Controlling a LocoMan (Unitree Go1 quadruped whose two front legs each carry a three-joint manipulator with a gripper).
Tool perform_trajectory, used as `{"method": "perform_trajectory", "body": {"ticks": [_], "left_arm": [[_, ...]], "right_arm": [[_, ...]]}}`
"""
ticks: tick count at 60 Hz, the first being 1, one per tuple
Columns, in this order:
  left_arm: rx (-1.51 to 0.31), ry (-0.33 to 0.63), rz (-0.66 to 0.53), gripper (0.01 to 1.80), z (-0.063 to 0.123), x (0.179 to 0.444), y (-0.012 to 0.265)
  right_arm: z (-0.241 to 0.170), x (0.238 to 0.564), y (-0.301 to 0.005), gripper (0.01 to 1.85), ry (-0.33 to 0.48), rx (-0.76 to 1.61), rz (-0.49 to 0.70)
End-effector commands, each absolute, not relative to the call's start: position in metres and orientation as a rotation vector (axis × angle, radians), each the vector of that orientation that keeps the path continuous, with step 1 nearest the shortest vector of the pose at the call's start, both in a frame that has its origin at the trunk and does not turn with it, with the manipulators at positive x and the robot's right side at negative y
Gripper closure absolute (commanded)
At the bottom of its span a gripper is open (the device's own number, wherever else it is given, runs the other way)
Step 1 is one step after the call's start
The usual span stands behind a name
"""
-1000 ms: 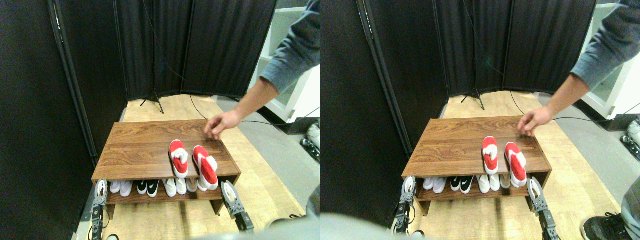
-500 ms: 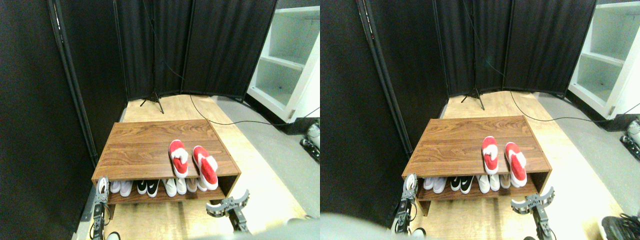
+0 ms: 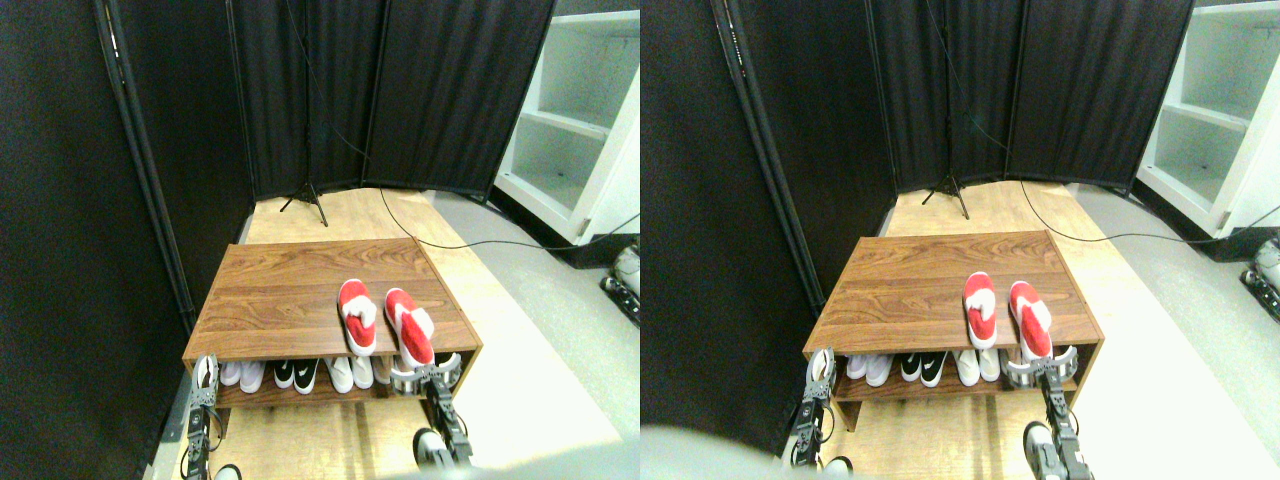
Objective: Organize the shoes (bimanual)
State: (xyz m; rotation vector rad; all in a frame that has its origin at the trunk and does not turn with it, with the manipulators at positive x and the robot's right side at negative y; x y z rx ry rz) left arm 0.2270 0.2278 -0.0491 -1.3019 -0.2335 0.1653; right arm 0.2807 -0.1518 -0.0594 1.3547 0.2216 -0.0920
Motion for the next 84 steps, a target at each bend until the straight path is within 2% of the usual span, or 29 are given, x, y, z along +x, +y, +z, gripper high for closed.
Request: {"method": "perform_trajectory", "body": {"ticks": [1,16,25,32,39,43,53,57,69,77,78,81,84], "left_arm": [[-1.301,-0.272,0.126,1.77,-0.041,0.226,0.226],[-1.287,-0.276,0.122,1.78,-0.043,0.224,0.228],[-1.278,-0.288,0.128,1.77,-0.042,0.222,0.228],[-1.281,-0.292,0.132,1.77,-0.042,0.221,0.228],[-1.276,-0.29,0.127,1.76,-0.043,0.22,0.23],[-1.274,-0.29,0.124,1.77,-0.044,0.219,0.231],[-1.278,-0.293,0.127,1.77,-0.043,0.217,0.23],[-1.284,-0.294,0.129,1.76,-0.043,0.216,0.229],[-1.296,-0.28,0.115,1.77,-0.042,0.217,0.229],[-1.298,-0.275,0.107,1.78,-0.041,0.217,0.229],[-1.297,-0.274,0.107,1.78,-0.041,0.217,0.229],[-1.296,-0.276,0.109,1.78,-0.041,0.217,0.229],[-1.296,-0.283,0.116,1.78,-0.04,0.216,0.228]], "right_arm": [[-0.066,0.293,-0.147,0.28,0.23,1.361,-0.112],[-0.072,0.318,-0.145,0.27,0.225,1.352,-0.148],[-0.075,0.323,-0.143,0.33,0.232,1.345,-0.153],[-0.073,0.319,-0.142,0.29,0.244,1.367,-0.146],[-0.066,0.306,-0.142,0.22,0.249,1.384,-0.122],[-0.059,0.296,-0.143,0.33,0.229,1.345,-0.061],[-0.043,0.265,-0.148,0.3,0.226,1.33,0.023],[-0.037,0.251,-0.151,0.37,0.233,1.323,0.052],[-0.021,0.225,-0.164,0.33,0.214,1.331,0.063],[-0.008,0.213,-0.177,0.46,0.167,1.329,0.062],[-0.003,0.208,-0.181,0.56,0.134,1.313,0.032],[-0.001,0.206,-0.184,0.65,0.114,1.306,0.02],[0.006,0.203,-0.194,0.89,0.042,1.261,-0.018]]}}
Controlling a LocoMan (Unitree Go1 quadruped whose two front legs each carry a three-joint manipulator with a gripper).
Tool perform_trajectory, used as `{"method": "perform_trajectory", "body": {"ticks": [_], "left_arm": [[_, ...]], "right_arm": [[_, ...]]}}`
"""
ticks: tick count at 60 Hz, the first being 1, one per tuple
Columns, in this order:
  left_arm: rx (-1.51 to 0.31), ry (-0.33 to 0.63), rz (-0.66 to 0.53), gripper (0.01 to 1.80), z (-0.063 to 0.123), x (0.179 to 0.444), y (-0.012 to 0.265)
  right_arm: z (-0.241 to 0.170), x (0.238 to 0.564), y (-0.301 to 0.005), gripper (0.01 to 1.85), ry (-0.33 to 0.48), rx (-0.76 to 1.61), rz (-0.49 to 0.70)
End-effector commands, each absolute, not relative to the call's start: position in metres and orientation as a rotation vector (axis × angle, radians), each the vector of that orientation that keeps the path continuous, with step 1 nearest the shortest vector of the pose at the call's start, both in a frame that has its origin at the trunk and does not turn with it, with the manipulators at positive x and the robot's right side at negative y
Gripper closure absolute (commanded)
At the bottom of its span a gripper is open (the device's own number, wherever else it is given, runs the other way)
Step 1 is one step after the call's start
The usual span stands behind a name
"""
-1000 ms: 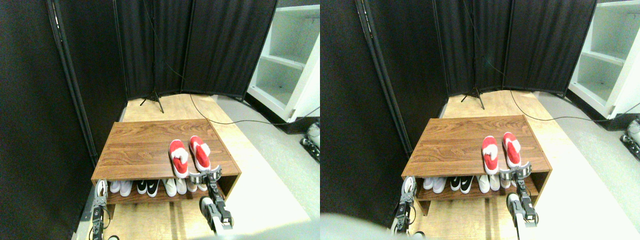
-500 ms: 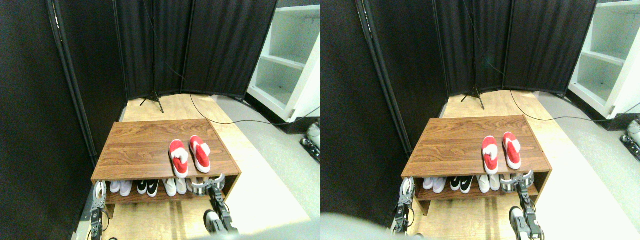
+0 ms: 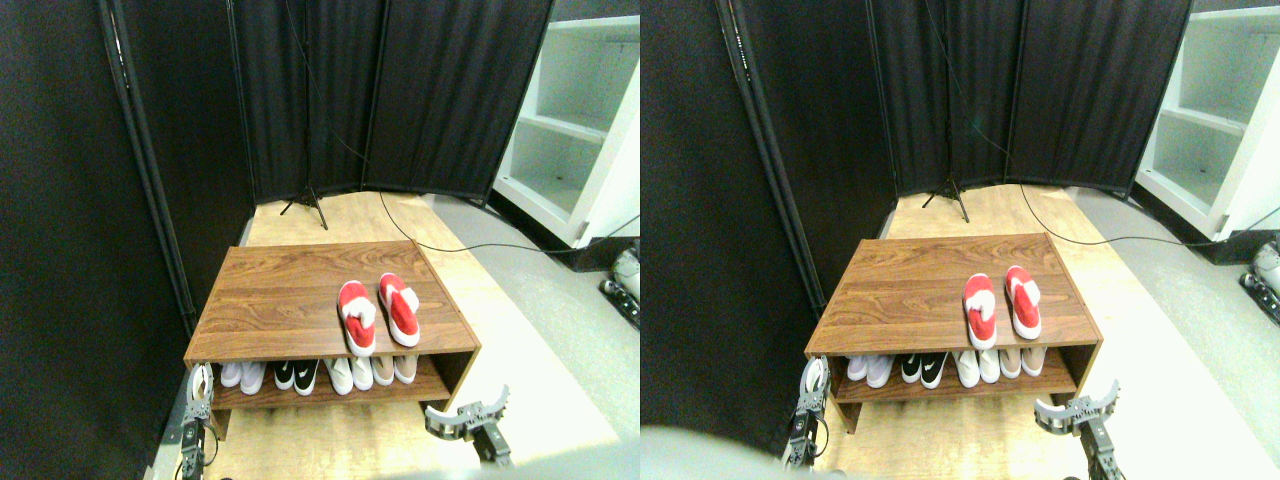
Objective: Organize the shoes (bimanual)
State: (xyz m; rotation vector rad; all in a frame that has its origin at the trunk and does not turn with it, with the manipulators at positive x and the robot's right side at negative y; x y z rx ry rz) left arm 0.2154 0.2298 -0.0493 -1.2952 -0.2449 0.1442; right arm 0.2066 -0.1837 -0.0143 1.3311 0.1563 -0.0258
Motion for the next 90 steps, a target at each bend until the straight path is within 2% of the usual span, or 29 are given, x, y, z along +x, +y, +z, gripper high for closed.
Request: {"method": "perform_trajectory", "body": {"ticks": [1,2,3,4,5,7,9,11,16,21,33,37,49,63,69,79,90], "left_arm": [[-1.296,-0.282,0.116,1.77,-0.04,0.215,0.228],[-1.296,-0.282,0.116,1.77,-0.04,0.215,0.228],[-1.299,-0.279,0.111,1.77,-0.04,0.215,0.229],[-1.299,-0.279,0.111,1.77,-0.04,0.215,0.229],[-1.298,-0.278,0.11,1.78,-0.041,0.215,0.229],[-1.298,-0.278,0.109,1.78,-0.041,0.215,0.229],[-1.296,-0.281,0.113,1.78,-0.041,0.215,0.228],[-1.299,-0.282,0.117,1.78,-0.041,0.214,0.228],[-1.3,-0.283,0.113,1.78,-0.042,0.215,0.229],[-1.29,-0.285,0.112,1.79,-0.041,0.214,0.23],[-1.296,-0.289,0.124,1.77,-0.042,0.213,0.232],[-1.296,-0.291,0.122,1.78,-0.042,0.212,0.232],[-1.274,-0.304,0.131,1.77,-0.042,0.209,0.234],[-1.282,-0.302,0.126,1.79,-0.043,0.208,0.235],[-1.287,-0.307,0.136,1.77,-0.043,0.208,0.234],[-1.28,-0.301,0.134,1.79,-0.044,0.209,0.233],[-1.285,-0.293,0.129,1.79,-0.045,0.21,0.232]], "right_arm": [[0.007,0.202,-0.196,0.95,0.031,1.27,-0.025],[0.007,0.202,-0.196,0.95,0.031,1.27,-0.025],[0.01,0.202,-0.201,1.19,-0.021,1.254,-0.057],[0.01,0.202,-0.201,1.19,-0.021,1.254,-0.057],[0.012,0.204,-0.204,1.39,-0.071,1.233,-0.093],[0.012,0.205,-0.205,1.46,-0.085,1.233,-0.101],[0.012,0.21,-0.209,1.72,-0.131,1.247,-0.107],[0.012,0.215,-0.211,1.85,-0.159,1.232,-0.122],[0.012,0.227,-0.216,1.85,-0.205,1.141,-0.157],[0.012,0.242,-0.22,1.85,-0.215,1.043,-0.154],[0.005,0.291,-0.228,1.85,-0.199,1.026,-0.125],[-0.001,0.307,-0.23,1.85,-0.195,1.101,-0.188],[-0.022,0.342,-0.231,1.85,-0.159,1.21,-0.261],[-0.039,0.354,-0.222,1.85,-0.087,1.221,-0.348],[-0.043,0.355,-0.216,1.85,-0.053,1.202,-0.339],[-0.054,0.358,-0.2,1.85,0.054,1.172,-0.298],[-0.063,0.358,-0.184,1.85,0.114,1.212,-0.267]]}}
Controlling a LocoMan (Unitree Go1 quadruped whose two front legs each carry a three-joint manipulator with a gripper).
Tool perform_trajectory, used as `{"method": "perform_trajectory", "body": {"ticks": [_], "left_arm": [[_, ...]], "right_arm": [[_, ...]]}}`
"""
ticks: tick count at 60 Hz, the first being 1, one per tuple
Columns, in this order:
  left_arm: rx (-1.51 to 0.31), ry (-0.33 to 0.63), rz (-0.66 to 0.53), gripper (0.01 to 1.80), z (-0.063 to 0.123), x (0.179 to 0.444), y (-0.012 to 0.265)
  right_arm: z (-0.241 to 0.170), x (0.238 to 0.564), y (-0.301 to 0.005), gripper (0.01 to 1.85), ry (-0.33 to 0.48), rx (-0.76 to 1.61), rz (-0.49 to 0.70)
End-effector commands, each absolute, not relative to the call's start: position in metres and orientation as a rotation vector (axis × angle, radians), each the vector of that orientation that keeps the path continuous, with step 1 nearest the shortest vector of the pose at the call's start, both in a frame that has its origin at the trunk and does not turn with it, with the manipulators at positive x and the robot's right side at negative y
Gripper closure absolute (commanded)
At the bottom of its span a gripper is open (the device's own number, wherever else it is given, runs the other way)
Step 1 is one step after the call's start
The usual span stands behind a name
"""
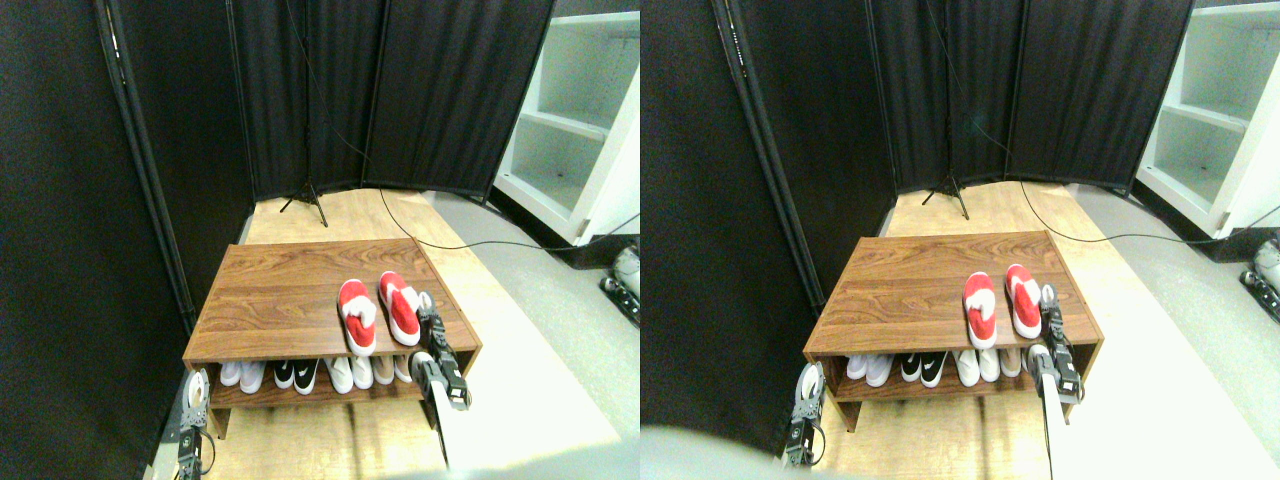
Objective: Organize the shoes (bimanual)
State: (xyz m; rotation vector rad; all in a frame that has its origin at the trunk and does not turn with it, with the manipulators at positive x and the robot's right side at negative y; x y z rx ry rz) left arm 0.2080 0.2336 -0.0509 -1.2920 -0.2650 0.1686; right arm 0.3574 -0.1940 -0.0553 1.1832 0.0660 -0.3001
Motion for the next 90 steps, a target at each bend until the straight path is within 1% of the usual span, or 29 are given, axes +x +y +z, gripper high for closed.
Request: {"method": "perform_trajectory", "body": {"ticks": [1,6,15,23,24,28,42,52,56,73,80,83,87,90], "left_arm": [[-1.282,-0.297,0.133,1.79,-0.045,0.209,0.232],[-1.28,-0.308,0.146,1.78,-0.045,0.209,0.232],[-1.277,-0.305,0.131,1.78,-0.045,0.21,0.232],[-1.276,-0.31,0.135,1.79,-0.044,0.21,0.231],[-1.276,-0.315,0.137,1.77,-0.043,0.211,0.231],[-1.276,-0.317,0.137,1.77,-0.043,0.211,0.231],[-1.276,-0.318,0.134,1.78,-0.043,0.214,0.231],[-1.269,-0.325,0.143,1.76,-0.042,0.215,0.229],[-1.269,-0.319,0.138,1.77,-0.043,0.216,0.229],[-1.283,-0.32,0.144,1.76,-0.046,0.221,0.229],[-1.282,-0.313,0.137,1.79,-0.046,0.223,0.229],[-1.28,-0.32,0.146,1.78,-0.047,0.223,0.229],[-1.279,-0.322,0.149,1.78,-0.047,0.224,0.229],[-1.28,-0.324,0.156,1.77,-0.048,0.224,0.23]], "right_arm": [[-0.065,0.359,-0.181,1.85,0.13,1.233,-0.26],[-0.066,0.358,-0.176,1.85,0.145,1.23,-0.266],[-0.067,0.356,-0.168,1.85,0.188,1.189,-0.25],[-0.069,0.354,-0.164,1.85,0.212,1.227,-0.238],[-0.069,0.352,-0.162,1.85,0.223,1.239,-0.252],[-0.069,0.35,-0.16,1.85,0.23,1.25,-0.262],[-0.074,0.345,-0.15,1.85,0.257,1.257,-0.202],[-0.074,0.339,-0.146,1.85,0.271,1.274,-0.201],[-0.076,0.34,-0.147,1.85,0.269,1.259,-0.175],[-0.073,0.343,-0.144,1.85,0.283,1.294,-0.176],[-0.074,0.346,-0.147,1.85,0.255,1.257,-0.182],[-0.072,0.348,-0.151,1.85,0.239,1.241,-0.218],[-0.069,0.351,-0.156,1.85,0.226,1.197,-0.19],[-0.064,0.358,-0.165,1.85,0.204,1.15,-0.182]]}}
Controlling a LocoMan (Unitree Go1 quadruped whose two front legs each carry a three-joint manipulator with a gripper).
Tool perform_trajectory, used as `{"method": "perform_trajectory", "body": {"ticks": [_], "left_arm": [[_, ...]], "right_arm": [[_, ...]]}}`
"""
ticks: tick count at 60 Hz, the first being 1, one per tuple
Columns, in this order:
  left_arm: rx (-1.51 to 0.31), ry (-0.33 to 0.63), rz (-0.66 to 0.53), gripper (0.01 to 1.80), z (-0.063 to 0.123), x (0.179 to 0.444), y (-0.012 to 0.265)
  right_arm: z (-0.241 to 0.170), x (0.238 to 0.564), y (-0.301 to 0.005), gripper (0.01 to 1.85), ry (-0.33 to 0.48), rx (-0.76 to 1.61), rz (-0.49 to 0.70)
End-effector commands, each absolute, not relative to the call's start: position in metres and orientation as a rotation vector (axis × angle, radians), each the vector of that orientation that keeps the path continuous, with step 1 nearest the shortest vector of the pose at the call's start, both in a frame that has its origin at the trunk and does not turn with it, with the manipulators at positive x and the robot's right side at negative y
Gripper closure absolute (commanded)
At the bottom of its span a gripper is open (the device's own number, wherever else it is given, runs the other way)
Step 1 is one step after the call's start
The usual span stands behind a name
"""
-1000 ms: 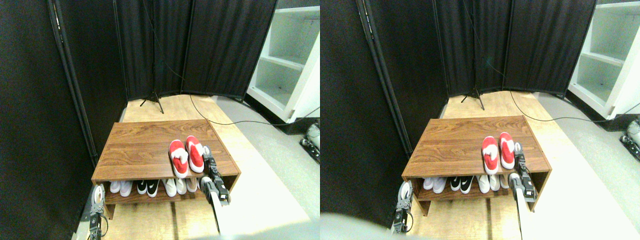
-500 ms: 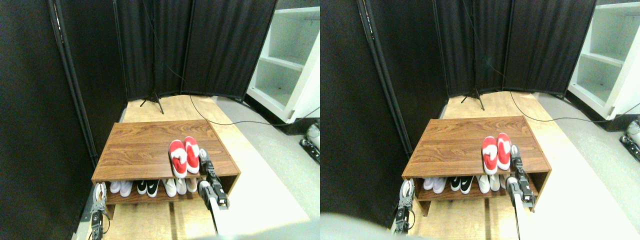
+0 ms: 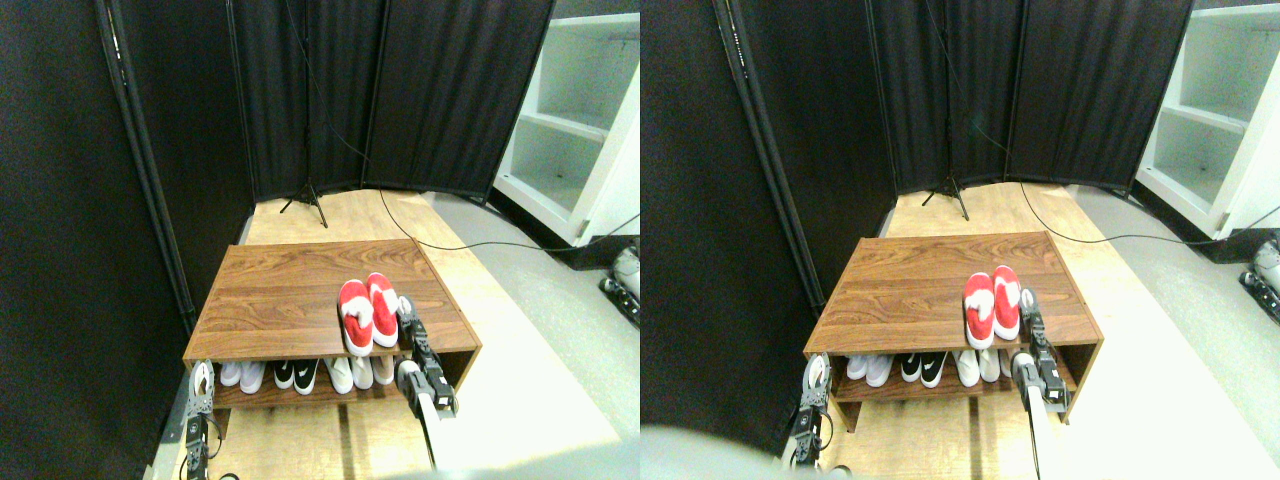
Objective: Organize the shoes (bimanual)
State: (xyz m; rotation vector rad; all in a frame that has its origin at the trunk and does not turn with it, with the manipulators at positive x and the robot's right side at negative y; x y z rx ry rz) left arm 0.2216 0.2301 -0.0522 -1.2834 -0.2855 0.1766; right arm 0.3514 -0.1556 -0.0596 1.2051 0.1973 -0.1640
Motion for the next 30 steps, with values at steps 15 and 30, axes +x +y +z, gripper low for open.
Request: {"method": "perform_trajectory", "body": {"ticks": [15,30], "left_arm": [[-1.294,-0.311,0.143,1.79,-0.049,0.229,0.23],[-1.295,-0.304,0.138,1.79,-0.048,0.231,0.228]], "right_arm": [[-0.028,0.372,-0.2,1.85,0.062,1.119,-0.157],[0.014,0.344,-0.23,1.85,-0.076,1.099,-0.012]]}}
